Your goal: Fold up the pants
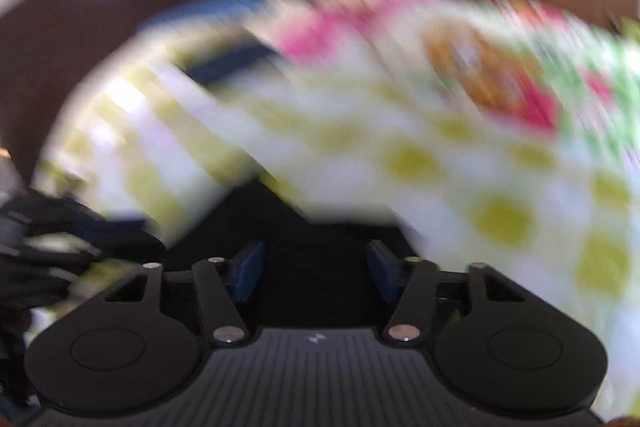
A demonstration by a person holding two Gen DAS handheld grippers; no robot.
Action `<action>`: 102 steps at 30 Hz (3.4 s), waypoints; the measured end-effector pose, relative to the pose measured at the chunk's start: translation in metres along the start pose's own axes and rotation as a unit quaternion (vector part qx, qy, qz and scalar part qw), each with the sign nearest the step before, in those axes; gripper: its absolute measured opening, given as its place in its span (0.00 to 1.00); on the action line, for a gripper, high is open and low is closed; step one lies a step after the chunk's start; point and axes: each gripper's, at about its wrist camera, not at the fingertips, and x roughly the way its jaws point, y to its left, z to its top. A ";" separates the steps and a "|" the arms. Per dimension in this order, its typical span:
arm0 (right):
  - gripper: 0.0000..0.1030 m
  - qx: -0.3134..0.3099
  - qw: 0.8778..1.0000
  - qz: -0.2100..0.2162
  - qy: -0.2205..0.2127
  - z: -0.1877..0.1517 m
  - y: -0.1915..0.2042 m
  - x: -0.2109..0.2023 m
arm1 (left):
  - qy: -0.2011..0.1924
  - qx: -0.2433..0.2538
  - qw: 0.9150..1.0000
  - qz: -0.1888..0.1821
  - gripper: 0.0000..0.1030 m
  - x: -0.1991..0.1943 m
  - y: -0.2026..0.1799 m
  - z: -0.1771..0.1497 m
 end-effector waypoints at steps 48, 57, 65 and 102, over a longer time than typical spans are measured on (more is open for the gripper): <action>0.05 0.192 0.974 0.121 0.027 -0.046 -0.097 -0.059 | 0.026 -0.003 0.999 -0.031 0.53 0.030 -0.004 0.005; 0.18 0.024 0.989 0.131 -0.056 0.026 -0.017 -0.067 | 0.000 0.008 1.000 -0.010 0.54 0.015 -0.007 -0.001; 0.18 -0.103 0.990 0.089 0.045 0.067 0.064 0.060 | 0.007 0.028 0.999 0.027 0.66 0.016 -0.013 -0.023; 0.71 0.329 0.933 0.144 -0.027 -0.095 -0.009 -0.016 | 0.106 -0.022 0.989 -0.098 0.93 0.046 0.068 -0.012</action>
